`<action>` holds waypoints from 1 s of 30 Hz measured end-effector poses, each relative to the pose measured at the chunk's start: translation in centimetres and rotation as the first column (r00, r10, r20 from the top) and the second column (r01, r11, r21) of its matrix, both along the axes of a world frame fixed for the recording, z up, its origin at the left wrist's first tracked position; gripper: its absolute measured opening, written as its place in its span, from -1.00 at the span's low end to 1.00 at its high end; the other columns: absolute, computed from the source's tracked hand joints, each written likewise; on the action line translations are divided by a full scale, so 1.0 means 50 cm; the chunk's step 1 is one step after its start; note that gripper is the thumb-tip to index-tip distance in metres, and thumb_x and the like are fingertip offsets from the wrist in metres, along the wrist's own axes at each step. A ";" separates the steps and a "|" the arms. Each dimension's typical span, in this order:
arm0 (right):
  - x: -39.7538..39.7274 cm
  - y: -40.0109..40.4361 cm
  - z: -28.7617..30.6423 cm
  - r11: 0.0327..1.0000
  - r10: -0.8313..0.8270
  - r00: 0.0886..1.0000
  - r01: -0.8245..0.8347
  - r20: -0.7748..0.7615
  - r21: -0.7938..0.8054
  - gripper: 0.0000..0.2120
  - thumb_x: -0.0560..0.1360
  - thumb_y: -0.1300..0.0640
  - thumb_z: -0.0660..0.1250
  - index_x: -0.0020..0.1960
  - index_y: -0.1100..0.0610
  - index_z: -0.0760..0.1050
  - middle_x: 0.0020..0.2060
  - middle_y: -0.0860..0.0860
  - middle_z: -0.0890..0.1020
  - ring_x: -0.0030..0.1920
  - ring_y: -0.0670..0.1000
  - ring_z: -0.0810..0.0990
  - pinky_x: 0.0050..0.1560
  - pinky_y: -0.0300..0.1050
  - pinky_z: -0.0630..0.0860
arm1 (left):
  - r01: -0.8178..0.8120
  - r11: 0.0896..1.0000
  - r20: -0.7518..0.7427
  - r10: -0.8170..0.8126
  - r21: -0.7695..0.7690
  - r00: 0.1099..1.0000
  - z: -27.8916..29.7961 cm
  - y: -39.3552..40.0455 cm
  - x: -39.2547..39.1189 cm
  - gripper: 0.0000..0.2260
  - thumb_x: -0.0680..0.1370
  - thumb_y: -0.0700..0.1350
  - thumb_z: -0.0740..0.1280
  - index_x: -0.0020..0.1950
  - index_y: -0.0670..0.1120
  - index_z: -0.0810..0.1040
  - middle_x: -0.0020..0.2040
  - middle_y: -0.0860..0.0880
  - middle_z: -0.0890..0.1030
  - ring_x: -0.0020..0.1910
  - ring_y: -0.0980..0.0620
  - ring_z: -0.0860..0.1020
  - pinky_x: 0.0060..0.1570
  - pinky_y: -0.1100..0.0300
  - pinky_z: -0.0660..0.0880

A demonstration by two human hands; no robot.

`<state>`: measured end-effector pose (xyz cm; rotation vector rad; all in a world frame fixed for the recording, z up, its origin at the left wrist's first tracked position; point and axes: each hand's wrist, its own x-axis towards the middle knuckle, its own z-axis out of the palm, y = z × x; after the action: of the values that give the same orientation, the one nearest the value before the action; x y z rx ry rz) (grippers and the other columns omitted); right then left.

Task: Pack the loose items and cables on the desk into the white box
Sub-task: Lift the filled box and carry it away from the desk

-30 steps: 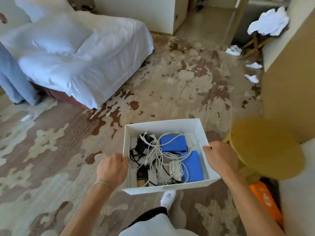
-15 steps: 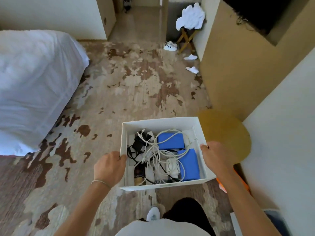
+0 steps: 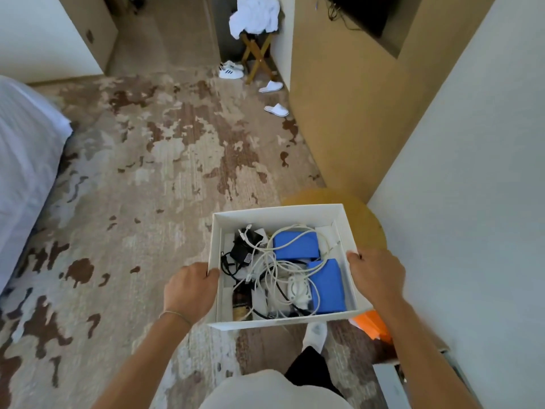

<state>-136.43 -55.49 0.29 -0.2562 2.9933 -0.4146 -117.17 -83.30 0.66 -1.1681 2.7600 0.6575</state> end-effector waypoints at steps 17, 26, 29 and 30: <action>-0.412 0.108 -0.176 0.997 -0.060 0.986 0.051 0.153 0.061 -0.56 0.64 -0.07 0.17 -0.37 0.08 0.40 -0.40 0.03 0.53 -0.40 -0.03 0.45 -0.36 -0.15 0.29 | -0.028 0.999 0.126 0.023 0.038 0.992 -0.157 0.093 -0.459 -0.67 0.61 0.00 0.18 -0.17 -0.19 0.56 -0.33 -0.10 0.54 -0.36 -0.07 0.47 -0.35 0.12 0.34; -0.521 0.105 -0.352 0.994 -0.062 0.985 0.047 0.160 0.097 -0.57 0.64 -0.06 0.20 -0.38 0.03 0.33 -0.46 0.03 0.52 -0.40 0.08 0.54 -0.32 -0.10 0.47 | 0.035 0.998 0.188 -0.046 0.059 0.981 -0.310 0.062 -0.613 -0.63 0.62 0.03 0.17 -0.37 -0.05 0.36 -0.43 -0.01 0.40 -0.39 -0.09 0.42 -0.38 0.13 0.28; -0.551 0.102 -0.410 0.995 -0.060 0.984 0.046 0.165 0.091 -0.58 0.63 -0.04 0.23 -0.37 0.04 0.31 -0.44 0.10 0.55 -0.40 0.15 0.54 -0.30 -0.05 0.48 | 0.063 0.994 0.198 -0.079 0.086 0.977 -0.366 0.052 -0.642 -0.59 0.63 0.02 0.17 -0.40 -0.04 0.28 -0.44 -0.02 0.39 -0.38 -0.11 0.44 -0.36 0.12 0.31; -0.557 0.101 -0.427 0.995 -0.063 0.983 0.048 0.171 0.090 -0.57 0.63 -0.03 0.24 -0.38 0.04 0.29 -0.45 0.09 0.53 -0.40 0.15 0.51 -0.31 -0.06 0.44 | 0.082 0.992 0.208 -0.101 0.096 0.973 -0.383 0.048 -0.650 -0.59 0.64 0.02 0.17 -0.39 -0.04 0.28 -0.43 -0.02 0.38 -0.36 -0.12 0.44 -0.34 0.12 0.32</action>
<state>-164.28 -50.45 -21.06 -0.1219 2.8435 -0.2967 -149.67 -80.90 -18.49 -1.0213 2.5620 0.5982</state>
